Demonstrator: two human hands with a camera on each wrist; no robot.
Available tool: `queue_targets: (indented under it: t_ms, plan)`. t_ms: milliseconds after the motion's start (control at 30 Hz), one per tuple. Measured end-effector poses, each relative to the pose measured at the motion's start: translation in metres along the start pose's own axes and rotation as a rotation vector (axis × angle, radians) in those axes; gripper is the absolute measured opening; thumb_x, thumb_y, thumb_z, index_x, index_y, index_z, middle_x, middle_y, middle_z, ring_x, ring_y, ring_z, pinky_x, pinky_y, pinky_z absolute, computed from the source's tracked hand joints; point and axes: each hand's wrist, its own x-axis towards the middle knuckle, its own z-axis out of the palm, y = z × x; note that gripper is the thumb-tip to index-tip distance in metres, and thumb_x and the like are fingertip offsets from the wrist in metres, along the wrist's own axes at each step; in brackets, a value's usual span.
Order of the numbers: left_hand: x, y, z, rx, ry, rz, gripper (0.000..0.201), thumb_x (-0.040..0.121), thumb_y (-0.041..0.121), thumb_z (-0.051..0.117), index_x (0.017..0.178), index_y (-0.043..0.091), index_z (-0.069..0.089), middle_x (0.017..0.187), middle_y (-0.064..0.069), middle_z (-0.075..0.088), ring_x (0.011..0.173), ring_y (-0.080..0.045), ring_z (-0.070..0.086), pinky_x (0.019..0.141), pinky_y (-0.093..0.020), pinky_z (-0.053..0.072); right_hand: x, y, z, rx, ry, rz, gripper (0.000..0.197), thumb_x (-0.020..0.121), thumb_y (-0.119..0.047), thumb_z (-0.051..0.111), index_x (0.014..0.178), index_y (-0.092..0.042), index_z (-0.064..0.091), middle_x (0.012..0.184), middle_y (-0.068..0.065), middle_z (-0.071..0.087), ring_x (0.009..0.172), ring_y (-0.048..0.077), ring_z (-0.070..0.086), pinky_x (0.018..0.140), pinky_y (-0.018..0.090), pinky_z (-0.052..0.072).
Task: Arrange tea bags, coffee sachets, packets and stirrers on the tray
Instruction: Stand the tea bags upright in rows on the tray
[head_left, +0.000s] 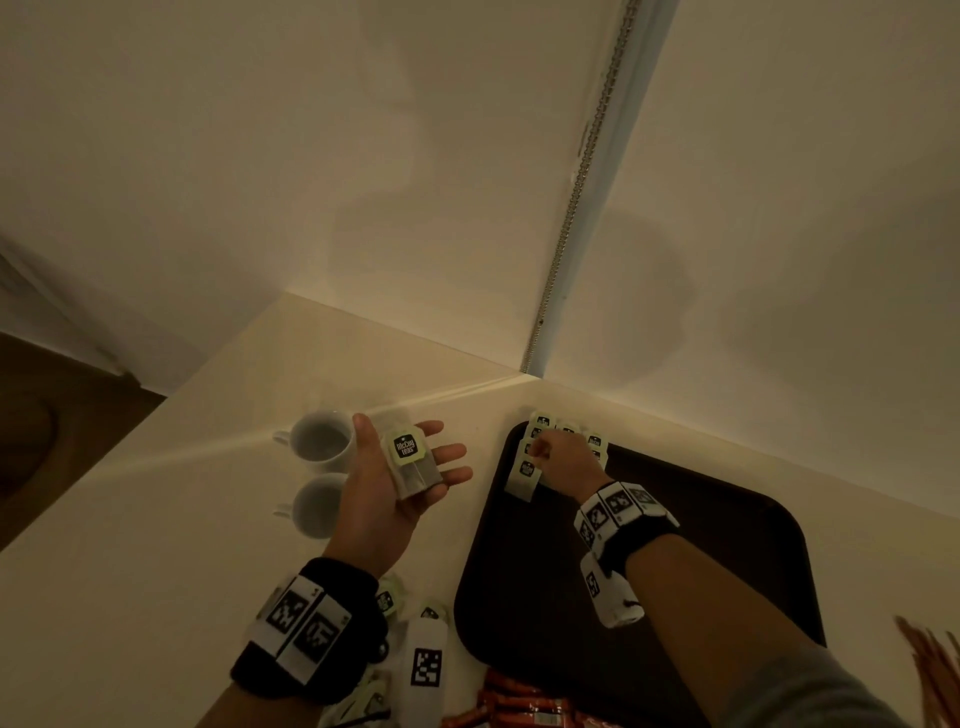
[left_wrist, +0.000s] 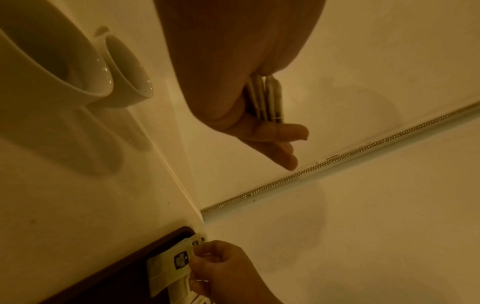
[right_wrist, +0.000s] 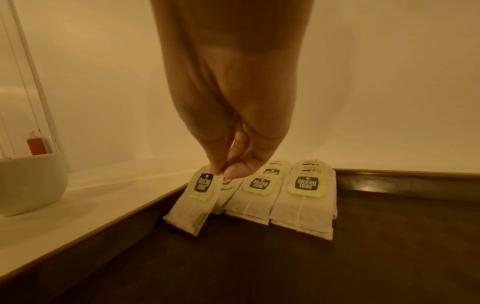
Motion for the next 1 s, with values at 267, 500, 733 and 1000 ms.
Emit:
queue_targets:
  t_ms: [267,500,733,1000]
  plan:
    - [0.006,-0.007,0.001,0.197,-0.014,-0.045,0.077,0.091,0.065,0.013,0.097,0.008,0.066,0.088,-0.012,0.074,0.079,-0.025,0.071,0.053,-0.021,0.051,-0.025,-0.056,-0.023,0.272,0.181,-0.242,0.009,0.087,-0.019,0.065,0.094,-0.013,0.069,0.093,0.001,0.067,0.083,0.014,0.059,0.077,0.026,0.047]
    - [-0.002,0.0,0.022,0.222,-0.111,-0.008,0.061,0.09,0.064,0.018,0.109,0.026,0.062,0.102,-0.004,0.073,0.094,-0.025,0.07,0.06,-0.022,0.052,-0.073,-0.122,-0.06,0.33,0.006,-0.6,0.02,0.074,-0.022,0.078,0.092,-0.018,0.069,0.091,0.003,0.064,0.08,0.006,0.053,0.067,0.008,0.037]
    - [-0.009,0.005,0.022,0.167,-0.171,0.058,0.052,0.08,0.052,0.044,0.114,0.017,0.061,0.108,-0.005,0.072,0.099,-0.02,0.069,0.064,-0.021,0.053,-0.087,-0.126,-0.09,0.332,0.103,-0.564,0.007,0.081,-0.011,0.071,0.082,-0.014,0.065,0.072,-0.012,0.061,0.07,-0.003,0.057,0.062,0.004,0.038]
    - [-0.021,0.008,0.039,0.029,-0.278,0.109,0.015,0.087,0.017,0.053,0.099,0.018,0.061,0.092,0.004,0.074,0.087,-0.011,0.07,0.065,-0.018,0.052,-0.113,-0.159,-0.133,0.118,0.158,-0.62,0.013,0.083,-0.027,0.07,0.09,-0.016,0.069,0.071,-0.005,0.063,0.062,0.008,0.055,0.059,0.012,0.041]
